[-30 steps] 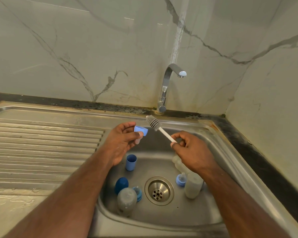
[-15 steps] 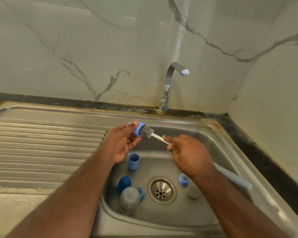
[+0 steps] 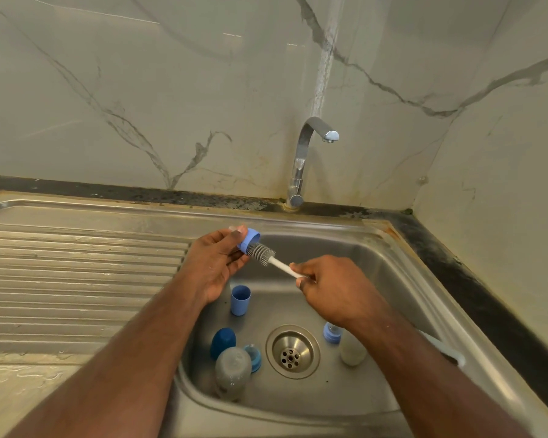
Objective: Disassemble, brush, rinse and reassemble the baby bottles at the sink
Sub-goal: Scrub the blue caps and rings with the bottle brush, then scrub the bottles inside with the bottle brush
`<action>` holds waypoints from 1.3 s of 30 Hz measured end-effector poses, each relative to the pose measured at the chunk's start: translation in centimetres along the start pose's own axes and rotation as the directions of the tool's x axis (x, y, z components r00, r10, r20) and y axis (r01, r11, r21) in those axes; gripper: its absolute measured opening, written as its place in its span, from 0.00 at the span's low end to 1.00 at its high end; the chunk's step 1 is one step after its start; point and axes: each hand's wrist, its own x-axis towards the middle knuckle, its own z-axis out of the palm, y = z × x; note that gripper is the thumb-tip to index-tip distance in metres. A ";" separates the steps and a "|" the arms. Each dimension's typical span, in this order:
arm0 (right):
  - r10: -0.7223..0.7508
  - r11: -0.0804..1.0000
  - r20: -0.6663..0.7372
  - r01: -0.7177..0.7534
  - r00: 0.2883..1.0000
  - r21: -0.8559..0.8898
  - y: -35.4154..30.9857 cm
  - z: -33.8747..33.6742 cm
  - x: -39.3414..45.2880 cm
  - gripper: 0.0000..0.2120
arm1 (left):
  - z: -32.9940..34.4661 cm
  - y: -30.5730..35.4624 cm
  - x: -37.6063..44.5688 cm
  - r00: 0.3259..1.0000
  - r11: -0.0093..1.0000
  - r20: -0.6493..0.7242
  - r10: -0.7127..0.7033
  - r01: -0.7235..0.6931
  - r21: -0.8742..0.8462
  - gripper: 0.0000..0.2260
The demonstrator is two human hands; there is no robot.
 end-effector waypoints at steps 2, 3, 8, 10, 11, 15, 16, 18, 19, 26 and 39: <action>-0.014 0.994 0.023 0.011 1.000 0.108 0.1 -0.3 -0.1 0.16 | -0.1 0.2 0.1 1.000 1.000 -0.013 0.009 -0.009 -0.016 0.13; -0.004 0.986 0.001 0.003 1.000 0.167 0.3 -0.4 -0.1 0.16 | 0.0 0.2 0.1 1.000 1.000 -0.010 0.011 -0.011 -0.025 0.13; 0.066 0.989 -0.042 -0.059 0.997 0.136 0.6 0.5 0.2 0.17 | 0.5 0.0 0.0 0.999 1.000 0.027 0.023 -0.023 0.004 0.09; 0.035 0.983 0.038 -0.041 0.999 0.180 0.3 0.7 0.1 0.16 | 0.4 0.0 0.1 0.999 0.999 0.013 0.042 -0.042 0.002 0.08; 0.021 0.976 0.063 -0.034 0.998 0.217 0.3 0.5 0.1 0.16 | 0.2 0.1 0.1 0.999 0.999 -0.004 0.053 -0.053 0.002 0.08; 0.077 0.952 -0.036 -0.063 0.996 0.298 1.4 -0.4 0.3 0.14 | 0.0 0.0 0.4 0.994 0.995 -0.055 0.097 -0.095 0.033 0.08; 0.089 0.951 -0.070 -0.064 0.994 0.302 1.6 -0.4 0.3 0.15 | 0.0 -0.1 0.4 0.994 0.993 -0.041 0.102 -0.099 0.065 0.08; 0.078 0.943 -0.085 -0.046 0.993 0.329 1.5 -0.1 0.4 0.15 | 0.3 -0.5 0.3 0.995 0.988 0.021 0.097 -0.098 0.119 0.08; 0.063 0.944 -0.076 -0.035 0.995 0.328 1.3 0.1 0.4 0.15 | 0.4 -0.6 0.2 0.994 0.985 0.054 0.090 -0.097 0.140 0.08; 0.082 0.947 -0.137 -0.034 0.987 0.321 1.7 0.4 0.7 0.17 | 0.8 -1.3 0.0 0.972 0.961 0.226 0.058 -0.116 0.253 0.12; 0.181 0.914 -0.183 -0.096 0.966 0.393 4.9 -0.9 1.5 0.14 | 0.1 -1.7 0.4 0.986 0.906 0.149 0.080 -0.134 0.401 0.17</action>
